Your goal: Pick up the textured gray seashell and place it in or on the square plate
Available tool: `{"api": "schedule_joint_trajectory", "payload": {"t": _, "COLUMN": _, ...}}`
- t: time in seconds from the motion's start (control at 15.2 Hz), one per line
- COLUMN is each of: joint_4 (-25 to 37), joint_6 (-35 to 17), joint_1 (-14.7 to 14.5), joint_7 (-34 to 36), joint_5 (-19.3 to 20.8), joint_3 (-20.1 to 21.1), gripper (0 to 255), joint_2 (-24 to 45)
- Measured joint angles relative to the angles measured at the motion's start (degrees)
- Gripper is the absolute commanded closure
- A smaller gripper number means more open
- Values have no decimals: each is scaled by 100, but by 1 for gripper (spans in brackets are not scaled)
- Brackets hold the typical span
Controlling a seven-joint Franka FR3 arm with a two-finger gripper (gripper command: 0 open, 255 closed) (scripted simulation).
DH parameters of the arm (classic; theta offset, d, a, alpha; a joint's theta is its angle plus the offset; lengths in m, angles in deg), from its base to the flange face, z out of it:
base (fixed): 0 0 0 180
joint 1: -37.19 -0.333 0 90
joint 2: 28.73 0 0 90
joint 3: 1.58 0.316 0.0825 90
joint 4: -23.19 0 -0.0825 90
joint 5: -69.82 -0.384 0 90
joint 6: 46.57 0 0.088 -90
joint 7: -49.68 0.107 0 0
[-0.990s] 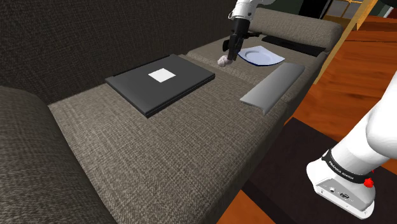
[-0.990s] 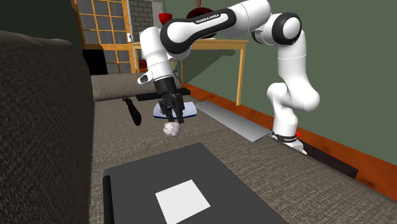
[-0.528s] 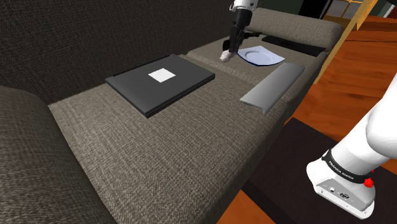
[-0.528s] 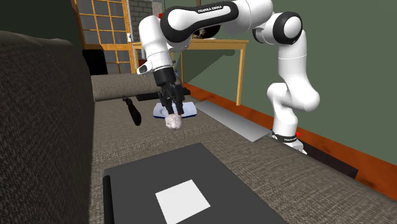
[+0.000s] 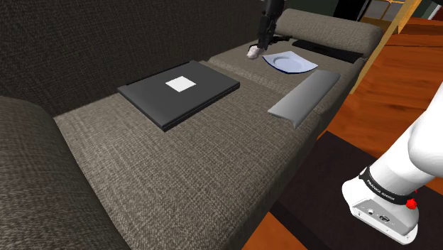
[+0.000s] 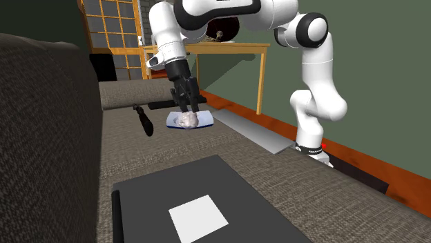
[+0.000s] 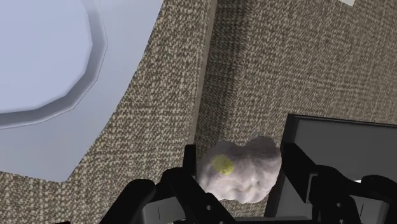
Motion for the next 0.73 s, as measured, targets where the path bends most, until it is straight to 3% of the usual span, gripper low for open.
{"api": "schedule_joint_trajectory", "payload": {"t": 0.33, "joint_4": 248, "joint_6": 316, "joint_1": 97, "joint_7": -50, "joint_5": 23, "joint_3": -60, "gripper": 255, "joint_2": -33}}
{"api": "schedule_joint_trajectory", "payload": {"t": 0.73, "joint_4": 267, "joint_6": 608, "joint_1": 560, "joint_7": -770, "joint_5": 162, "joint_3": -383, "gripper": 255, "joint_2": -71}}
